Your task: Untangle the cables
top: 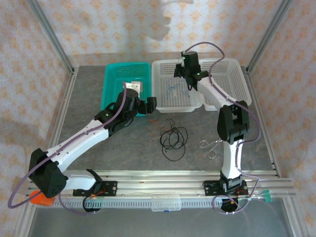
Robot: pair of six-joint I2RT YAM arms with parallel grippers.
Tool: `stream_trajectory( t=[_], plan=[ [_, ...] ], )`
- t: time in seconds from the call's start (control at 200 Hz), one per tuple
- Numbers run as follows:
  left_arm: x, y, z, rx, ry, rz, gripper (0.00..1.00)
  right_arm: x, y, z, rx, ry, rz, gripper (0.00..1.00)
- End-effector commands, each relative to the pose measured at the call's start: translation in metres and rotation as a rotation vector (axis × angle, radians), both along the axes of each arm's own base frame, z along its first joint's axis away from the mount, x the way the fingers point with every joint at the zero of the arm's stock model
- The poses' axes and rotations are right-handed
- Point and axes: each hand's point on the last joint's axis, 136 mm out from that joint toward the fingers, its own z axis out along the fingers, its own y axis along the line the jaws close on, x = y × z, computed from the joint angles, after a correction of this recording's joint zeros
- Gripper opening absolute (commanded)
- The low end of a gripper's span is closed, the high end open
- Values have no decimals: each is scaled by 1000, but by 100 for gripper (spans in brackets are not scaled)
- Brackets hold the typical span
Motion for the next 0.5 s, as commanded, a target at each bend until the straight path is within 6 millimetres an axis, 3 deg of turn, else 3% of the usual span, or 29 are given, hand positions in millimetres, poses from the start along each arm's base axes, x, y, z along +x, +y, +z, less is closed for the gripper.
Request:
stream_trajectory(
  t=[0.0, 0.14, 0.225, 0.39, 0.496],
  plan=[
    [-2, 7, 2, -13, -9, 26, 94, 6, -1, 1, -20, 16, -17, 0],
    [-5, 9, -4, 2, 4, 24, 94, 12, -2, -10, -46, 45, -26, 9],
    [-8, 9, -7, 7, 10, 17, 94, 13, -2, -8, -47, 41, -25, 22],
    [-11, 10, -12, 20, 17, 12, 93, 14, 0, 13, -39, 1, -14, 53],
    [-13, 8, -14, 30, 20, 2, 93, 10, 2, 29, -22, -19, 3, 56]
  ],
)
